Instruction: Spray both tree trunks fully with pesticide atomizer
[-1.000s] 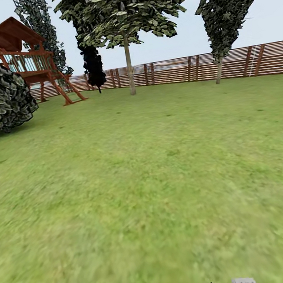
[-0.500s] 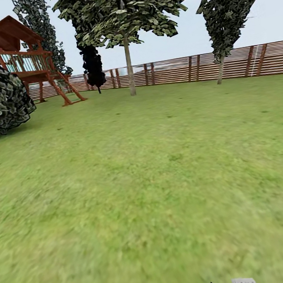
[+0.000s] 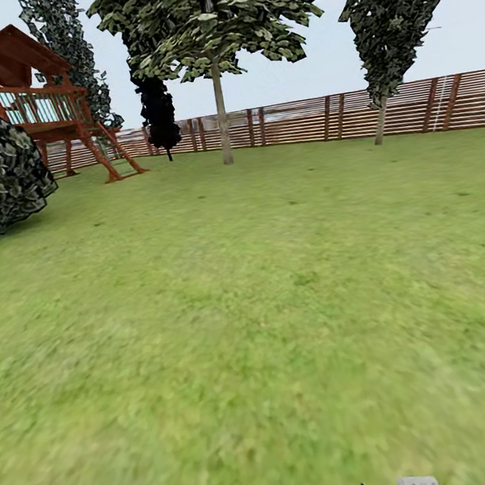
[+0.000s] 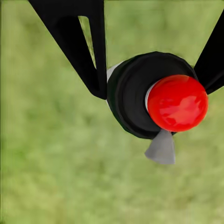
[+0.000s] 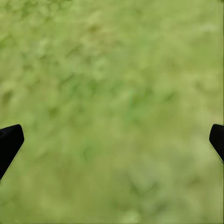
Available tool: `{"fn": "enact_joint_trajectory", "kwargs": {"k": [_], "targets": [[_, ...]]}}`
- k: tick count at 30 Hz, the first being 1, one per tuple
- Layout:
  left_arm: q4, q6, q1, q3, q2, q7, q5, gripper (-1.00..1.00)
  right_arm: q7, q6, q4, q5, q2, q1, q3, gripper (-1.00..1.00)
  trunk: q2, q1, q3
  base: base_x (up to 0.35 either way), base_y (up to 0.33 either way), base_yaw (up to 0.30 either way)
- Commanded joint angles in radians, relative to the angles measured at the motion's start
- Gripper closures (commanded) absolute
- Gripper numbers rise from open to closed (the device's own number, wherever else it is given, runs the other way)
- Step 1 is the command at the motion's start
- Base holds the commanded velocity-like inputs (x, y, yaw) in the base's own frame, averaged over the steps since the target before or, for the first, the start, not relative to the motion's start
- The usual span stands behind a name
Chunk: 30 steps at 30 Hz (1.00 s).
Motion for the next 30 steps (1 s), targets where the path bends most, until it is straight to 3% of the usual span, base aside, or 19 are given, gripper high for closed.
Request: {"fn": "enact_joint_trajectory", "kwargs": {"k": [1, 30], "targets": [[0.001, -0.002, -0.001, 0.008, 0.000, -0.005, -0.001, 1.00, 0.007, -0.002, -0.001, 0.004, 0.000, -0.001, -0.009, -1.00, 0.000, 0.000, -0.001, 0.339, 0.000, 0.000], [0.001, -0.002, -0.001, 0.009, 0.000, -0.005, -0.001, 1.00, 0.007, -0.002, -0.001, 0.004, 0.000, -0.001, -0.009, -1.00, 0.000, 0.000, -0.001, 0.339, 0.000, 0.000]]}}
